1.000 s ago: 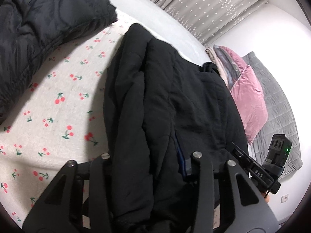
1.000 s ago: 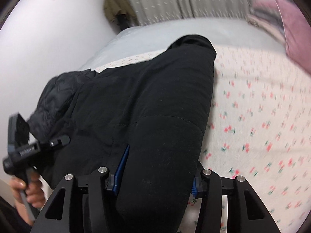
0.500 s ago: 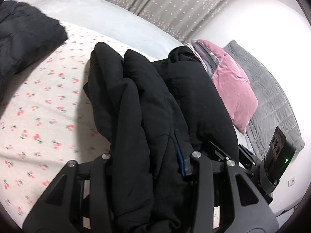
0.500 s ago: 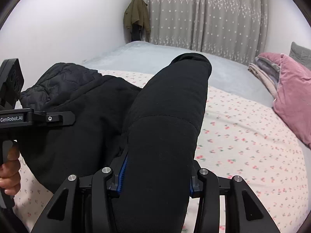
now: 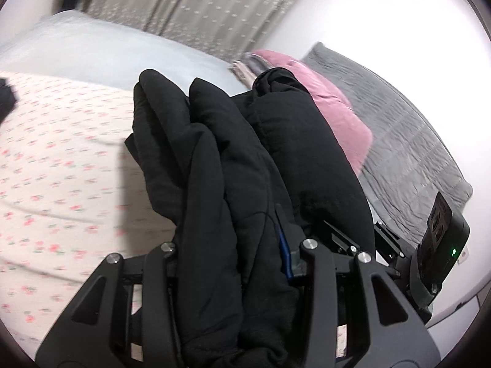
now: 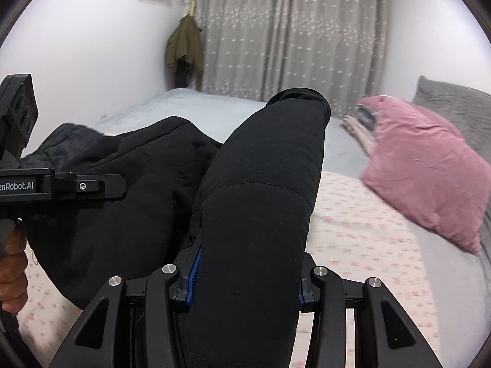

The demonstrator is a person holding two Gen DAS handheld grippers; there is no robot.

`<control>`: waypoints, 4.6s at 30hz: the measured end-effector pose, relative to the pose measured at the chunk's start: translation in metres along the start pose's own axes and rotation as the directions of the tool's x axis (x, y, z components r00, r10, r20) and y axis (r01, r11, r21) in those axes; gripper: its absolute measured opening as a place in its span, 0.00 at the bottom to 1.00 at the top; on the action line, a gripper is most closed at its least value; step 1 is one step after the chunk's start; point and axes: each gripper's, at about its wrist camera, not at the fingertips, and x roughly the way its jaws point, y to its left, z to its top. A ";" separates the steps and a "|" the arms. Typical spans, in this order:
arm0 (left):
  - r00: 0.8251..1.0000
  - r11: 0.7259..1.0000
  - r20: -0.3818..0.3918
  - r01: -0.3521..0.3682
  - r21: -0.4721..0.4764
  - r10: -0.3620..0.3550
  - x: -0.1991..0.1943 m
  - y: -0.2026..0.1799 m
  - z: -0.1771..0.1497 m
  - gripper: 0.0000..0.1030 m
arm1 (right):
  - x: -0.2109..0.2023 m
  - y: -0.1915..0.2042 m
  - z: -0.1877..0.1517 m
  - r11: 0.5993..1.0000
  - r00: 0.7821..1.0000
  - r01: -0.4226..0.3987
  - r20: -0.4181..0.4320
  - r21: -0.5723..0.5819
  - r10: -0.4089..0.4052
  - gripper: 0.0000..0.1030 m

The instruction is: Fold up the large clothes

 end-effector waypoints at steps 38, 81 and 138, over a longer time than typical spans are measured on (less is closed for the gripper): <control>0.828 0.930 -0.425 0.329 -0.162 -0.366 0.222 -0.173 -0.129 0.60 | -0.086 -0.442 -0.178 0.864 0.926 0.325 -0.316 0.385 -0.207 0.73; 0.997 0.898 -0.078 0.024 0.438 0.012 -0.068 -0.194 -0.169 0.99 | -0.291 -0.092 -0.170 0.664 0.828 0.534 -0.164 0.524 -0.536 1.00; 0.994 0.881 -0.101 0.086 0.465 -0.043 -0.065 -0.202 -0.181 0.99 | -0.290 -0.059 -0.171 0.627 0.752 0.643 -0.208 0.439 -0.625 1.00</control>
